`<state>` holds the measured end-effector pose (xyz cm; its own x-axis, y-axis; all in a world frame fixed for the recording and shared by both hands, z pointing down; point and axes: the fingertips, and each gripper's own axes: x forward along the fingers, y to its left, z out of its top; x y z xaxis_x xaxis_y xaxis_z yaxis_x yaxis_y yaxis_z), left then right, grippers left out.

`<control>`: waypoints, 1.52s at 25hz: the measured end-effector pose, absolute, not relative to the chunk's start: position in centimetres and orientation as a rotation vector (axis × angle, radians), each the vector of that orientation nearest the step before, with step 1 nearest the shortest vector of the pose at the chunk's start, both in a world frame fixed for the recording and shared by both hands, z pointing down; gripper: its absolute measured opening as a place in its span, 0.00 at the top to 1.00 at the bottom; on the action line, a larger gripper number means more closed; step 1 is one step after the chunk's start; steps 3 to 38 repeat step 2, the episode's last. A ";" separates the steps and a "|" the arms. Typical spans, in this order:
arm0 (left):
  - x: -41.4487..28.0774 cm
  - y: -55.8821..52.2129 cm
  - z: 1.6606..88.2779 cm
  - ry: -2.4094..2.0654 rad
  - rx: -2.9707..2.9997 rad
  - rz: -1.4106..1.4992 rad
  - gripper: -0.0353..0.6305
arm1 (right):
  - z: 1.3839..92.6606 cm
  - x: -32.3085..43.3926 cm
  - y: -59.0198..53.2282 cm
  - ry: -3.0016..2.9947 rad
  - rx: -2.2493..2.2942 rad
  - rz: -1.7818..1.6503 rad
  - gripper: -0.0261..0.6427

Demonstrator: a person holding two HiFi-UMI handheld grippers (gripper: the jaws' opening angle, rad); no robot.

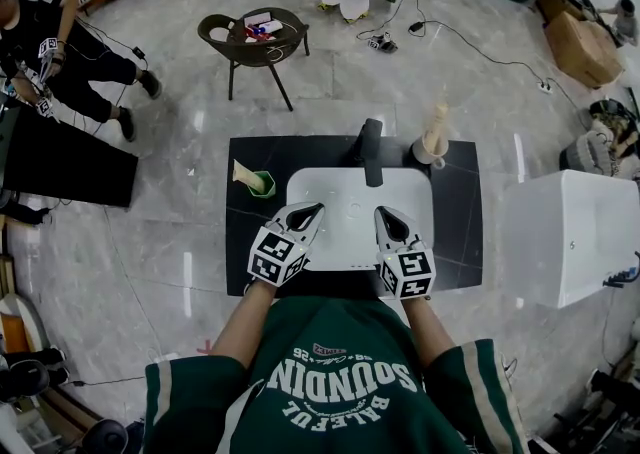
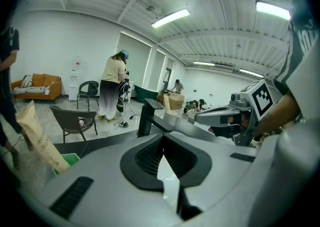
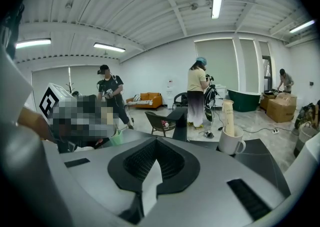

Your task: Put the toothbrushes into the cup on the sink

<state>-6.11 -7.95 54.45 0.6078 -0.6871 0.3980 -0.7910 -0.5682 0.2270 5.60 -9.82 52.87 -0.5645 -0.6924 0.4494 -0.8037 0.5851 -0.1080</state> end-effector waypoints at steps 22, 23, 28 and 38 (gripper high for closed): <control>-6.2 -8.0 54.6 -1.185 2.454 0.374 0.93 | 53.0 5.5 -9.9 -2.458 1.208 0.429 0.90; -6.2 -8.0 54.6 -1.185 2.454 0.374 0.93 | 53.0 5.5 -9.9 -2.458 1.208 0.429 0.90; -6.2 -8.0 54.6 -1.185 2.454 0.374 0.93 | 53.0 5.5 -9.9 -2.458 1.208 0.429 0.90; -6.2 -8.0 54.6 -1.185 2.454 0.374 0.93 | 53.0 5.5 -9.9 -2.458 1.208 0.429 0.90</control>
